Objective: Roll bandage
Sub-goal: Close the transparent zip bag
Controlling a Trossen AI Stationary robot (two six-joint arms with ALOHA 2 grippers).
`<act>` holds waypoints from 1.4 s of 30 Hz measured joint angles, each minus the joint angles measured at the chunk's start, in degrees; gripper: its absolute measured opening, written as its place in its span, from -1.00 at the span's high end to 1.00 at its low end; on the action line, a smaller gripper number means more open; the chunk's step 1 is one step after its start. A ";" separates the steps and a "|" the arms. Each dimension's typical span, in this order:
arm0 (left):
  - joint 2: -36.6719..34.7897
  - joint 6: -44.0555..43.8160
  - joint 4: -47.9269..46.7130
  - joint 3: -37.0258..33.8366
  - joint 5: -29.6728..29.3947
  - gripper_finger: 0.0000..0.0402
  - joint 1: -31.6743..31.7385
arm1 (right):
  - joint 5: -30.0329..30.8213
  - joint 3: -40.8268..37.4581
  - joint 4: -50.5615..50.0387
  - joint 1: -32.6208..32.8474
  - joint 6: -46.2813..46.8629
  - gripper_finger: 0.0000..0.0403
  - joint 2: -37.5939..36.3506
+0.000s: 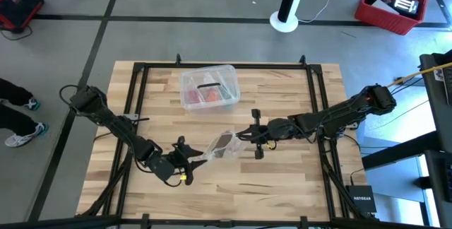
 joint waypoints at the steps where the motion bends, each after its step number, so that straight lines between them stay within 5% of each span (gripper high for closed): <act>1: 0.01 -0.15 -0.17 -0.13 0.02 0.35 0.13 | 0.02 0.00 0.03 0.00 0.53 1.00 0.00; 9: -0.68 8.26 0.27 0.49 0.00 0.95 2.19 | -0.87 0.00 0.86 0.00 0.44 1.00 0.02; 17: -13.75 4.24 -30.87 8.94 -2.77 0.98 -0.35 | -2.87 5.22 -11.22 -0.20 -2.29 1.00 -3.34; 22: -14.89 5.93 -32.51 9.05 -2.43 0.99 0.66 | -9.88 5.55 -10.04 -2.27 -1.65 1.00 -1.71; 28: -11.70 4.55 -33.32 8.91 -0.27 0.99 1.80 | -11.19 5.35 -11.61 -4.29 2.30 0.97 2.19; 37: -11.97 6.11 -32.93 8.91 0.09 0.99 1.50 | -8.38 17.66 -29.68 -4.15 2.27 0.33 0.38; 42: -12.06 7.34 -32.93 8.91 0.07 1.00 1.50 | -9.68 19.91 -21.92 -4.15 -0.80 0.05 1.31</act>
